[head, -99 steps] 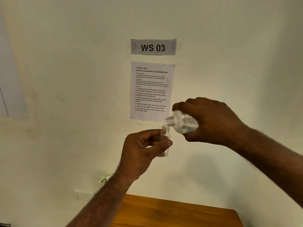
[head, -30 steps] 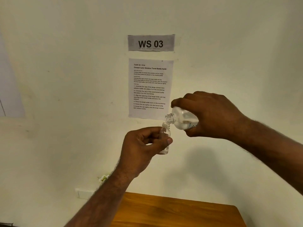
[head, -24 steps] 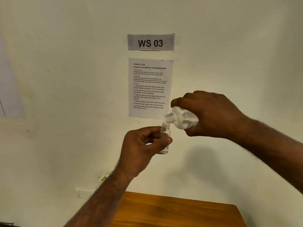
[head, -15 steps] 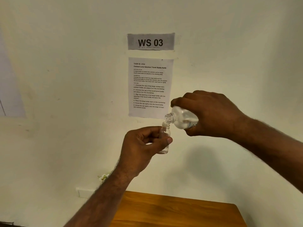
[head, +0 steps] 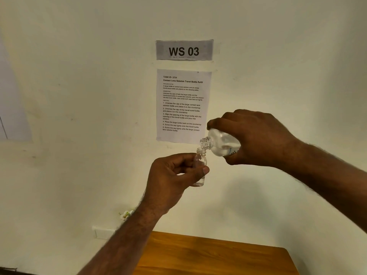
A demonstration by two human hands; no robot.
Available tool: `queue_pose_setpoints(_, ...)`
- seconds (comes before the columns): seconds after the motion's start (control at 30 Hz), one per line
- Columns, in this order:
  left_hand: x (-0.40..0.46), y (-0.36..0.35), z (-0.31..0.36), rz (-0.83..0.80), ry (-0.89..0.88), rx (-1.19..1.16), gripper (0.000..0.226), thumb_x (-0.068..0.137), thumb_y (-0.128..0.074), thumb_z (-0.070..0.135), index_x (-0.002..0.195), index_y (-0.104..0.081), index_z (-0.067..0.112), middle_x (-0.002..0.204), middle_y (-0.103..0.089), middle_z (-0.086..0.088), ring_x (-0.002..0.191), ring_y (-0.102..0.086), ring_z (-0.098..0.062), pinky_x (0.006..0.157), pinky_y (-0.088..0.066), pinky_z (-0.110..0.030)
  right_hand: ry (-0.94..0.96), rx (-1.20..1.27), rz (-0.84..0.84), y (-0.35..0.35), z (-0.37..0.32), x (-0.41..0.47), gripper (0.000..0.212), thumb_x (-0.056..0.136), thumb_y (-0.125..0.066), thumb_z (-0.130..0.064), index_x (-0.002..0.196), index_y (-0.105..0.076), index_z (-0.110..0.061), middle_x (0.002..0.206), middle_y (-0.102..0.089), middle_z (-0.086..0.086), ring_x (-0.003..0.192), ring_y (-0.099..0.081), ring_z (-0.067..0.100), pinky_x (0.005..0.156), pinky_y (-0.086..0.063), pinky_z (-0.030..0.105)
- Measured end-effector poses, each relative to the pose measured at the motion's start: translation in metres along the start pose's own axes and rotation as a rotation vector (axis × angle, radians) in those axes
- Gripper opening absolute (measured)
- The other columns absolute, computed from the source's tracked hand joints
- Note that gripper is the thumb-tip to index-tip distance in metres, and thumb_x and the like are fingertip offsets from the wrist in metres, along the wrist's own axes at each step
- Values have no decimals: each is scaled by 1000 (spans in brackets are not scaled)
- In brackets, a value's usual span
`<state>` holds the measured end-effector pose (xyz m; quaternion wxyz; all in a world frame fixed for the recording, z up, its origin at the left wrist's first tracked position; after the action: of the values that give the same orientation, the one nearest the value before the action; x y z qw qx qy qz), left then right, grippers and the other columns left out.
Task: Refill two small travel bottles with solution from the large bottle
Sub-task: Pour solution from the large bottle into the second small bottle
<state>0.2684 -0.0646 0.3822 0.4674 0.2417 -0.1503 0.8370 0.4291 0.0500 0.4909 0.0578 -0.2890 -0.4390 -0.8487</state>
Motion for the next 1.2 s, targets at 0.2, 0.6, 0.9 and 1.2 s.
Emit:
queue_pose_setpoints(0.2,2,0,0,2,-14,2,26,68,-82,28,94,-80,20,82,-80,-2,80,-78,-24,65,-65,-36,15,-5,16,1,0,2,76,62,-76,-47,131,-46,-40,107,-63,-15,89,-60,19,61,-46,29)
queue_pose_setpoints(0.6,3,2,-3,2,-17,-11,35,69,-82,30,99,-81,12,85,-80,-5,80,-77,-28,66,-65,-41,14,-5,4,-1,-1,4,76,62,-77,-48,131,-45,-40,108,-63,-15,90,-60,19,63,-51,32)
queue_pose_setpoints(0.9,2,2,-1,-1,-24,0,28,69,-82,29,95,-80,18,83,-80,-4,78,-77,-27,64,-64,-36,19,-14,14,-2,-1,4,75,62,-77,-46,130,-47,-39,107,-63,-15,89,-60,19,62,-47,29)
queue_pose_setpoints(1.2,1,2,-1,10,-20,-5,34,67,-82,32,97,-81,17,85,-80,-5,80,-77,-28,67,-65,-42,32,-29,19,1,-2,4,76,62,-78,-47,131,-47,-39,110,-64,-14,90,-61,19,63,-39,26)
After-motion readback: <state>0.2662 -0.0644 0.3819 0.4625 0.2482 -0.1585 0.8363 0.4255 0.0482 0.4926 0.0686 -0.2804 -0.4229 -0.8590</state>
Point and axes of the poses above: each hand's wrist, its own x-axis towards the middle knuckle, its own y-axis out of the back of the hand, z = x × y, the point moved 2 cm from there along x, towards the middle knuckle
